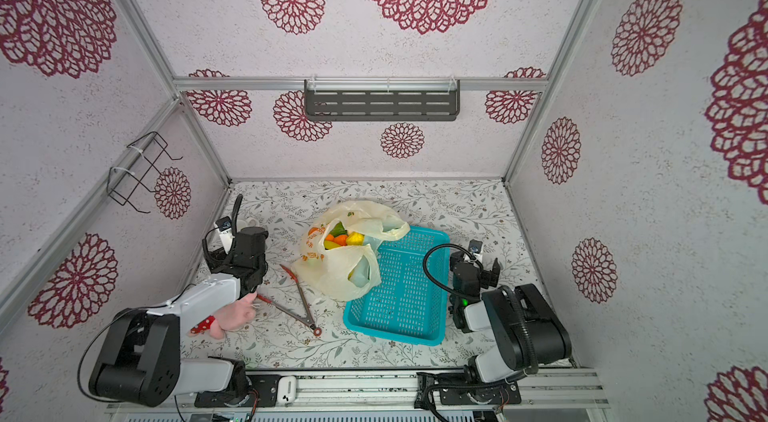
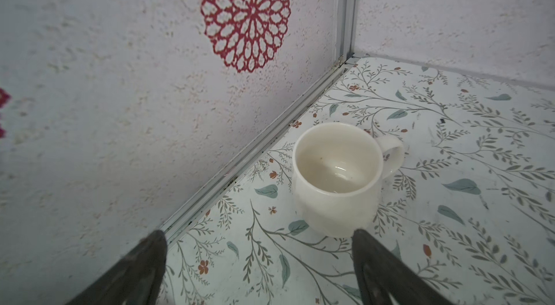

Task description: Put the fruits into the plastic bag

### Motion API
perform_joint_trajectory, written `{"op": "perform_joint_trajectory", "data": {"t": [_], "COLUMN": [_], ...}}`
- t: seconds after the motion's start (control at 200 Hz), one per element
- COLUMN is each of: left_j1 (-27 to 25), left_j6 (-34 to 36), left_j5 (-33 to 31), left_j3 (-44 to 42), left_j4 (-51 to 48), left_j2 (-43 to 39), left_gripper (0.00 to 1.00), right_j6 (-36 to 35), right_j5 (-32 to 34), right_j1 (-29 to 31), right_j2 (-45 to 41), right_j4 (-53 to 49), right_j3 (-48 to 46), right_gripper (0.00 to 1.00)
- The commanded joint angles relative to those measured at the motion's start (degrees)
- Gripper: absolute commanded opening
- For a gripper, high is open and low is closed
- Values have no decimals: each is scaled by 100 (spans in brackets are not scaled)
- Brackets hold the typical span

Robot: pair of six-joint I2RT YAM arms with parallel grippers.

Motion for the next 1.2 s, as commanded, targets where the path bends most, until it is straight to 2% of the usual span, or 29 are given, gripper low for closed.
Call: {"op": "perform_joint_trajectory", "data": {"t": [0.0,0.03,0.08,0.165,0.2,0.235,0.325,0.37,0.405,0.485,0.525,0.545,0.595,0.62,0.68,0.7,0.775,0.861,0.941,1.196], "left_j1": [58,71,115,161,178,219,367,439,460,550,766,854,1134,1269,1341,1310,1376,1374,1348,1354], "left_j6": [166,291,370,640,803,994,1126,1301,1452,1729,1866,1810,1271,1129,1296,1406,1196,1320,1290,1294], "left_j5": [9,142,381,620,832,1094,1634,2029,2086,2087,2495,2534,2960,3191,3319,3304,3550,3523,3455,3469], "left_j3": [-241,-341,-364,-371,-380,-352,48,40,-18,-384,-757,-807,-683,-785,-1307,-1320,-1076,-1180,-1132,-1144], "left_j4": [949,1234,1374,1801,2057,2255,1747,1795,1934,2881,4063,4235,3263,3370,4911,5137,4031,4594,4321,4436], "left_j2": [24,-5,-7,142,216,323,583,580,561,609,861,892,565,549,951,1039,725,907,824,877], "left_gripper": [98,98,98,98,98,98,98,98,98,98,98,98,98,98,98,98,98,98,98,98], "right_j6": [-55,-194,83,276,264,313,305,287,306,300,289,297,298,299,299,290,289,272,245,223], "right_j5": [-1663,-1673,-1687,-1810,-1895,-1913,-1922,-1933,-1936,-1929,-1932,-1936,-1931,-1929,-1909,-1898,-1882,-1828,-1642,-1638], "right_j1": [-414,-417,-501,-711,-775,-778,-783,-791,-792,-791,-791,-791,-791,-791,-791,-791,-785,-770,-686,-668], "right_j2": [107,395,104,124,212,125,134,187,144,155,174,168,167,168,168,163,168,160,177,185], "right_j4": [976,1335,294,85,382,164,193,351,238,257,319,298,299,300,294,282,272,302,345,273], "right_j3": [-97,-58,202,341,273,293,289,265,277,275,269,273,268,268,277,285,286,273,268,310], "right_gripper": [99,99,99,99,99,99,99,99,99,99,99,99,99,99,99,99,99,99,99,99]}}
